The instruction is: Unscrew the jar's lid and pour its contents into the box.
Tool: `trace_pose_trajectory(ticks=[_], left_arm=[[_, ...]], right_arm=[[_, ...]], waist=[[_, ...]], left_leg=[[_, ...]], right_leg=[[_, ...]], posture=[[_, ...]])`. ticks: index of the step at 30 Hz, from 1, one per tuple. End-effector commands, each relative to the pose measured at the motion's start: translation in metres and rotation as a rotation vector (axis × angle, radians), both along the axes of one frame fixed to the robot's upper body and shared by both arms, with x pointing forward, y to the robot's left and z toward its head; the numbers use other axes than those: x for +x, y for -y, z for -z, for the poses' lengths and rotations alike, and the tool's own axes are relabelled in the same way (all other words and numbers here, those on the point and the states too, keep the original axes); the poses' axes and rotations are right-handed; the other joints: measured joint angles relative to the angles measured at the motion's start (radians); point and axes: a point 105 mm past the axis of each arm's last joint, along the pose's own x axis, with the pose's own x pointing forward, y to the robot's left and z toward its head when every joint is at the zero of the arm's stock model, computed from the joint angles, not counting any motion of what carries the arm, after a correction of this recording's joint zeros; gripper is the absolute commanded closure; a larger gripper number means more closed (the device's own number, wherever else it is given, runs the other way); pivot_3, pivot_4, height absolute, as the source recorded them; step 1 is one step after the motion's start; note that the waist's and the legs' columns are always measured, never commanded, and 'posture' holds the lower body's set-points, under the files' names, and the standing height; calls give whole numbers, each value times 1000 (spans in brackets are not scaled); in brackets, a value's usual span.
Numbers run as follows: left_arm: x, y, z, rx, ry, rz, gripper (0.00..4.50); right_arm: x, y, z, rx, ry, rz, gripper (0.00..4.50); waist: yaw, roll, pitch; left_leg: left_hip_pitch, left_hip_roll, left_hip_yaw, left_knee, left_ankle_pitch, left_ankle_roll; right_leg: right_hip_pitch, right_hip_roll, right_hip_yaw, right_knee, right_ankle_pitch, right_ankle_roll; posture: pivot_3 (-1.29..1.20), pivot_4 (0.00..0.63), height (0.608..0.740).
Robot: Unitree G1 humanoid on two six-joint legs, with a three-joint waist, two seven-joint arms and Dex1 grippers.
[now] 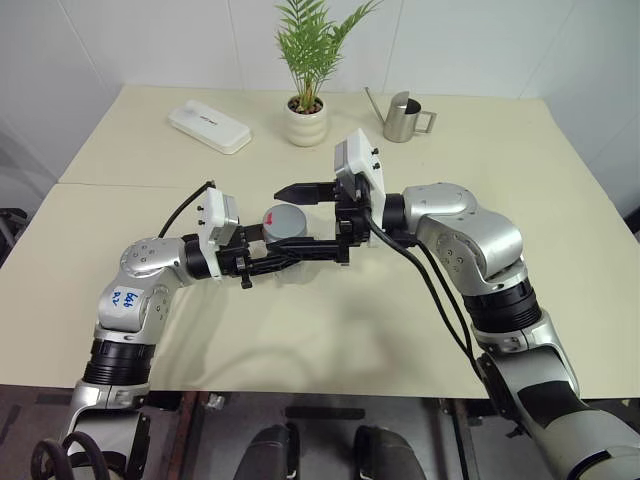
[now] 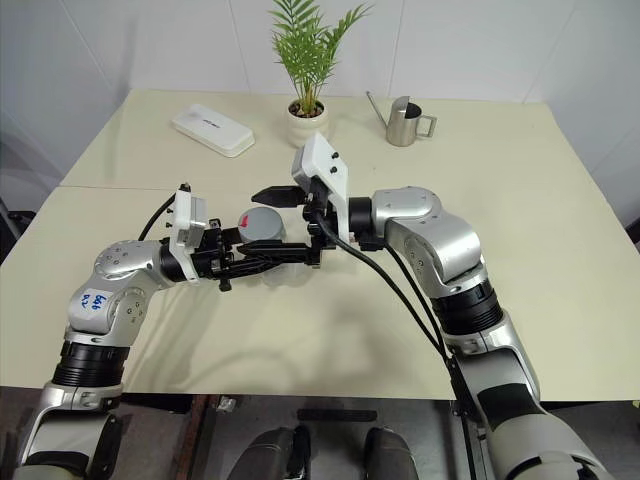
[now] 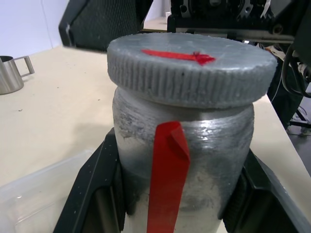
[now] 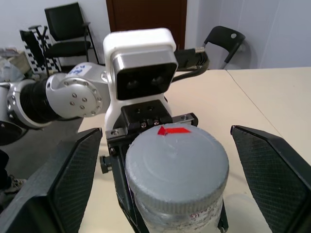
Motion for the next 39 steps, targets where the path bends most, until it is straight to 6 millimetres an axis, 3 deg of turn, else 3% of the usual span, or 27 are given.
trace_pose_trajectory(ticks=[1,3,7,10,14,17,20,23,25,30,36,39], left_arm=[[-4,3,-12,-15,51,19,2552],[-4,3,-12,-17,53,18,2552],[-4,3,-13,-18,55,15,2552],[-4,3,-12,-18,56,12,2552],[-5,1,-10,-15,56,5,2552],[-6,-2,-9,-14,55,-4,2552],[-6,-6,-9,-21,54,-21,2552],[-5,-10,-10,-36,51,-40,2552],[-5,-11,-12,-55,34,-40,2552],[-3,-12,-15,-76,29,-40,2552],[2,-13,-18,-91,32,-54,2552],[5,-13,-19,-91,33,-57,2552]], right_arm=[[-3,-1,-8,30,32,-10,208],[-1,0,-6,29,28,-6,612],[-3,1,-9,58,20,-18,1905],[-3,2,-18,117,-8,-14,1937],[-12,16,-55,338,-139,-76,1937],[-2,35,-56,362,-118,26,1937],[20,65,-27,241,16,235,1937],[45,111,12,167,111,456,1937],[55,133,24,202,118,550,1937],[71,193,100,127,49,805,1937],[72,213,128,178,-55,904,1937],[71,215,131,182,-92,902,919]], waist=[[0,0,0],[0,0,0],[0,0,0],[0,0,0],[0,0,0],[2,0,0],[8,0,0],[6,0,0],[3,0,0],[-1,0,0],[-5,1,1],[-2,1,1]], left_leg=[[0,0,0,0,0,0],[0,0,0,0,0,0],[0,0,0,0,0,0],[0,0,0,0,0,0],[0,0,0,0,0,0],[0,0,-1,0,0,0],[0,0,-1,0,0,0],[0,-2,0,0,-1,1],[0,-2,2,-1,-1,1],[1,0,5,-1,0,0],[2,1,5,1,1,1],[5,1,5,0,1,1]], right_leg=[[0,0,0,0,0,0],[0,0,0,0,0,0],[0,0,0,0,0,0],[0,0,0,0,0,0],[0,0,0,0,0,0],[0,0,0,0,0,0],[1,0,0,0,0,0],[1,-1,1,-2,0,1],[1,-1,1,-3,0,1],[1,0,2,-2,0,1],[2,0,3,-1,1,1],[3,0,4,0,1,1]], posture=[[0,150,740],[0,150,740],[0,150,740],[0,150,740],[0,150,740],[0,150,740],[0,150,740],[0,150,740],[0,150,740],[0,150,740],[0,150,740],[0,150,740]])
